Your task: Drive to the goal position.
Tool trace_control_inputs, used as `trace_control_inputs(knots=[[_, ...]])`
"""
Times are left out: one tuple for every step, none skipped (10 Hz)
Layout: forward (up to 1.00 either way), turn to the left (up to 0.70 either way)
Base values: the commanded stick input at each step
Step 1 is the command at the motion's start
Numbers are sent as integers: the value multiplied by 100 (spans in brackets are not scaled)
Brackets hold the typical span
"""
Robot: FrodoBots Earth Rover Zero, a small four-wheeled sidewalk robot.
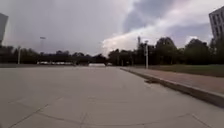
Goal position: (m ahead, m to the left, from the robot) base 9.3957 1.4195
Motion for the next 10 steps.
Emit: trace_control_inputs(knots=[[100, 0], [100, 0], [100, 0], [100, 0], [100, 0], [100, 0], [100, 0], [100, 0], [100, 0], [100, 0]])
